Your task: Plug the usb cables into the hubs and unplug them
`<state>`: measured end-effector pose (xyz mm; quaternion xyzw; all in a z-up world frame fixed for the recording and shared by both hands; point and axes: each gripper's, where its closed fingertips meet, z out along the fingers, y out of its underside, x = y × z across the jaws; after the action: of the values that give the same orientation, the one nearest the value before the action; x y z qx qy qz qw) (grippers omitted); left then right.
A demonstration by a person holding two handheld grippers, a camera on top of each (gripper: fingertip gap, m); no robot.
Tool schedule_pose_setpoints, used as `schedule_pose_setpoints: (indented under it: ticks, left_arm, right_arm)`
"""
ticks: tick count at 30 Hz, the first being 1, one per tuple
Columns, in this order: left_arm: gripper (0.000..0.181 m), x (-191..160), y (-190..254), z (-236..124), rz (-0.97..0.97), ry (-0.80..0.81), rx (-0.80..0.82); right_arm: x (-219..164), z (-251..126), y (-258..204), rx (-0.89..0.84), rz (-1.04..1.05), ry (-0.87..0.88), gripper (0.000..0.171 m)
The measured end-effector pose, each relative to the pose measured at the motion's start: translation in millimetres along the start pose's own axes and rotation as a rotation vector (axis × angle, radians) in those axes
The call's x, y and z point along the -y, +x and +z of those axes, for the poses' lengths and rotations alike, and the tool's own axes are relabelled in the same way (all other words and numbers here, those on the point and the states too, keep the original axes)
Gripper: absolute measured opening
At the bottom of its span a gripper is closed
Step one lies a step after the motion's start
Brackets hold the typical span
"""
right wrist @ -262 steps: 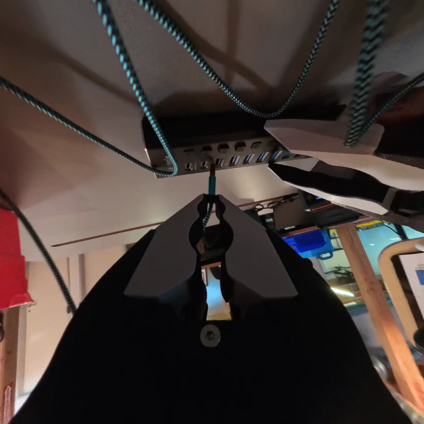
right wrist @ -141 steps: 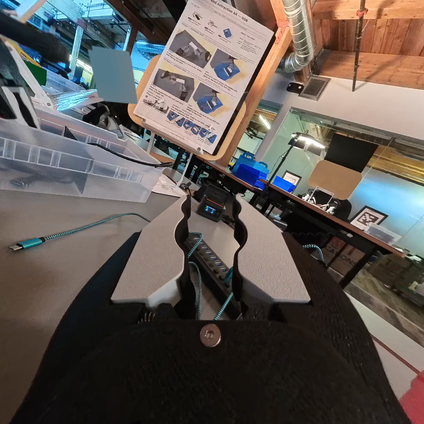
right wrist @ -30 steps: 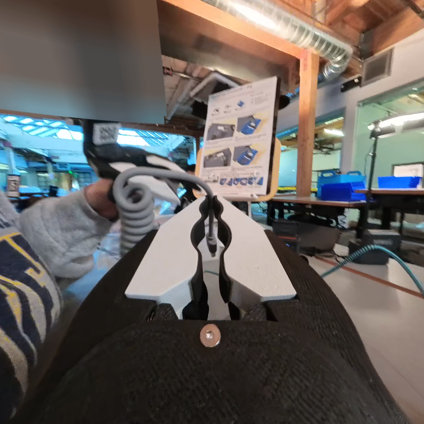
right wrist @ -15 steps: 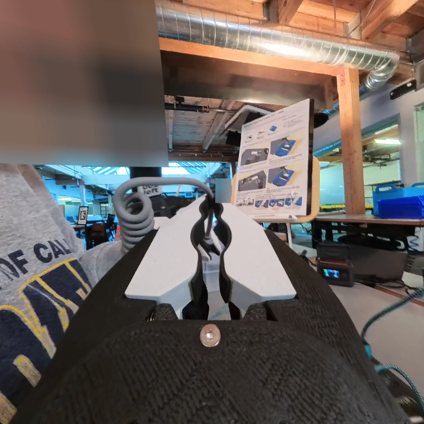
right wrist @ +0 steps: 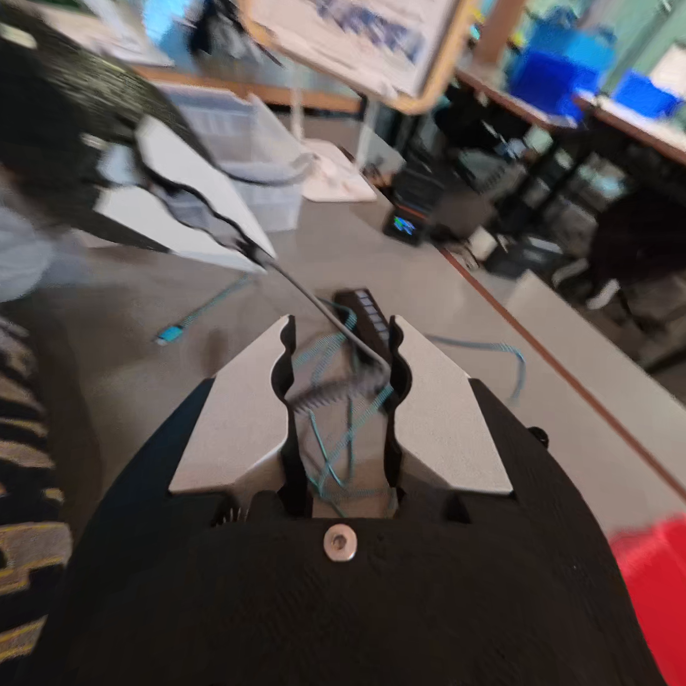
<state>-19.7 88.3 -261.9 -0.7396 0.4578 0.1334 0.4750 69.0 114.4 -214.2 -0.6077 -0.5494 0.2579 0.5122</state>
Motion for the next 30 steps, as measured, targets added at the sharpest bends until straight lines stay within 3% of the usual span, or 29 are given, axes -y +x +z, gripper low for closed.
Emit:
schedule_pose_setpoints:
  ticks: [3,6,9,10,12,17,22,30]
  left_arm:
    - [0.006,6,15,2,0.066,0.009,-0.078]
    - [0.006,11,28,2,0.100,0.024,-0.152]
    - [0.006,19,36,-4,0.095,0.073,-0.212]
    - [0.006,20,38,-6,0.095,0.084,-0.223]
    - [0.006,25,34,-10,0.047,0.117,-0.212]
    - [0.013,53,15,-36,-0.265,0.366,-0.282]
    - [0.012,79,13,-71,-0.387,0.612,-0.426]
    - [0.017,91,21,-72,-0.344,0.642,-0.431]
  right_arm:
    - [13,19,-43,0.130,-0.157,0.040,0.049]
    - [-15,46,-64,0.170,-0.331,-0.120,0.045]
    - [-27,57,-72,0.199,-0.362,-0.141,0.023]
    - [-25,57,-72,0.199,-0.369,-0.118,0.008]
    - [-20,55,-73,0.216,-0.370,-0.076,0.001]
    - [6,39,-69,0.278,-0.203,0.160,0.000]
    - [38,0,-72,0.385,-0.114,0.519,0.000]
    - [36,-5,-70,0.385,-0.124,0.523,0.000]
